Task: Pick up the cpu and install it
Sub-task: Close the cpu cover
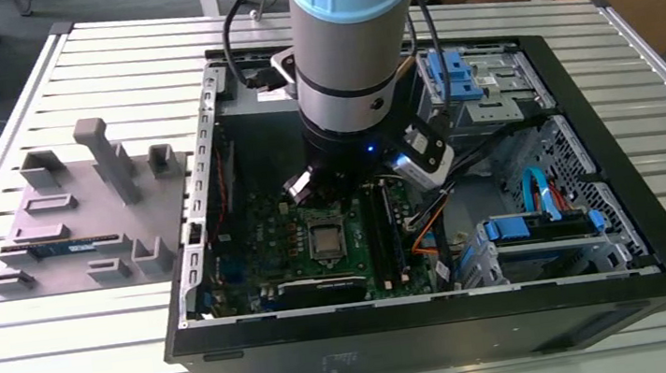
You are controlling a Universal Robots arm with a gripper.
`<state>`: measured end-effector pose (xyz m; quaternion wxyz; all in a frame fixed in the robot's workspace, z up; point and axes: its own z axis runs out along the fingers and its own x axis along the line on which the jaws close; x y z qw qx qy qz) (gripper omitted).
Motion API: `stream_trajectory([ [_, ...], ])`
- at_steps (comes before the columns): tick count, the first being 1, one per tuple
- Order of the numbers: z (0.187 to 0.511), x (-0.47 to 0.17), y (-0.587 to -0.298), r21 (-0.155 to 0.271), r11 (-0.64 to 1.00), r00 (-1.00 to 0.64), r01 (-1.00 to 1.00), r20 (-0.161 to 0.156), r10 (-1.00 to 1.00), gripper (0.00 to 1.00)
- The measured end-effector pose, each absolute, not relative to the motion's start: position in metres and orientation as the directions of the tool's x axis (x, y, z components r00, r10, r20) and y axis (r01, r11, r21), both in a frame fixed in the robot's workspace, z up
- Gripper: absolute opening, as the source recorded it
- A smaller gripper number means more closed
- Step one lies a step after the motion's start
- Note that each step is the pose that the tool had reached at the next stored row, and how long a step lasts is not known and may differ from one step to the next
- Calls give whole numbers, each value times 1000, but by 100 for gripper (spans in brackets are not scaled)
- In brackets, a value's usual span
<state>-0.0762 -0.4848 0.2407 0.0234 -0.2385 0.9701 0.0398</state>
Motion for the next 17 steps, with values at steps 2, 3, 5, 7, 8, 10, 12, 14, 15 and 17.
stream_trajectory([
  [2, 240, -76, -485, 66, 883, -885, -465, -65, -461, 11],
  [3, 240, -76, -486, 66, 883, -885, -465, -64, -461, 11],
  [5, 240, -76, -488, 66, 883, -886, -464, -64, -460, 11],
  [7, 240, -76, -492, 66, 884, -886, -463, -64, -459, 11],
  [8, 240, -76, -494, 66, 884, -886, -462, -64, -458, 11],
  [10, 240, -76, -498, 66, 885, -887, -461, -64, -457, 11],
  [12, 239, -76, -499, 66, 885, -887, -460, -64, -457, 11],
  [14, 239, -78, -499, 66, 885, -887, -460, -65, -457, 11],
  [15, 238, -80, -499, 66, 885, -887, -461, -65, -457, 11],
  [17, 238, -83, -499, 65, 885, -887, -461, -67, -457, 11],
])
